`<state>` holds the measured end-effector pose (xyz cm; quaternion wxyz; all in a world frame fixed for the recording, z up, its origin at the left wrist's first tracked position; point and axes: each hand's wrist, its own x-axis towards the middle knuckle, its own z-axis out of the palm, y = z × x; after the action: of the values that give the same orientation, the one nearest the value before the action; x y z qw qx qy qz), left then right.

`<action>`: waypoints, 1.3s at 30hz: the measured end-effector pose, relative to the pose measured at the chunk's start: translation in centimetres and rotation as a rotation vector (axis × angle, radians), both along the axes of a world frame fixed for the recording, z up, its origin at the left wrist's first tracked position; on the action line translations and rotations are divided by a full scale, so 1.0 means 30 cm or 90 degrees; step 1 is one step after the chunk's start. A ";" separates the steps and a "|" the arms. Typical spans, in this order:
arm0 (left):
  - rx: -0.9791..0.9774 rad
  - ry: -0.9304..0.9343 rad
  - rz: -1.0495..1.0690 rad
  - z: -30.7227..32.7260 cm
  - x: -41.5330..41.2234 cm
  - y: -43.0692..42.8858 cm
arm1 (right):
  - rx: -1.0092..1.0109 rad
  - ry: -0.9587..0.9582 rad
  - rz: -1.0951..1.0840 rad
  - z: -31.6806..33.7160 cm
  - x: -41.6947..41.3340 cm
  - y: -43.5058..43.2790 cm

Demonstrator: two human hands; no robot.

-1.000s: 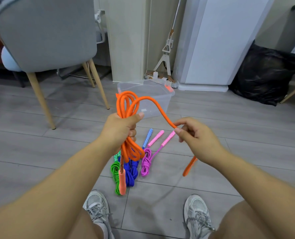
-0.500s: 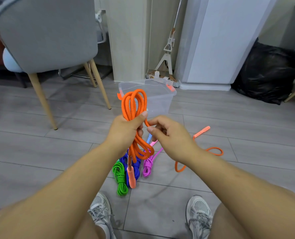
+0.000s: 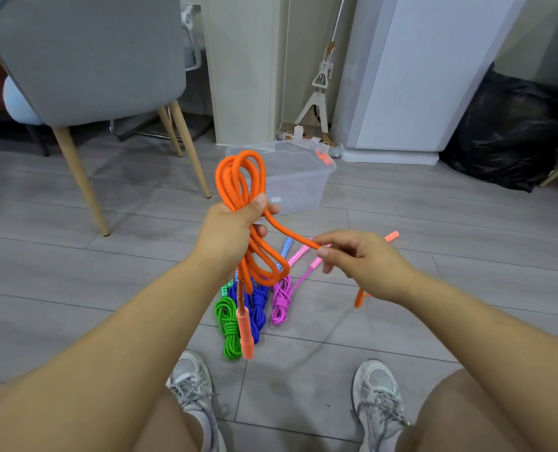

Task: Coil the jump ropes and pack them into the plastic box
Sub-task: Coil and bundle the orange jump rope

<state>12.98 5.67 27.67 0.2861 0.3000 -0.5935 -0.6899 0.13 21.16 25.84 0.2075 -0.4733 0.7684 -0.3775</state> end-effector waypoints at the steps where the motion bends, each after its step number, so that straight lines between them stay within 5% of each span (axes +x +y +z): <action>1: -0.001 0.007 -0.009 0.003 0.004 -0.003 | 0.025 0.003 -0.008 -0.008 -0.017 0.020; 9: 0.013 0.051 0.029 0.009 0.012 -0.034 | 0.205 0.027 -0.069 -0.062 -0.127 0.170; 26: -0.114 -0.093 -0.056 -0.030 -0.011 0.002 | 0.064 0.138 -0.030 0.042 0.014 0.008; 39: 0.009 -0.056 -0.171 -0.039 -0.018 0.051 | -0.073 0.087 -0.001 0.067 0.079 -0.111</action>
<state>12.45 7.21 26.50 0.1631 0.2498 -0.6355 -0.7122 2.50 17.83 27.84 0.1267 -0.5085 0.7585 -0.3875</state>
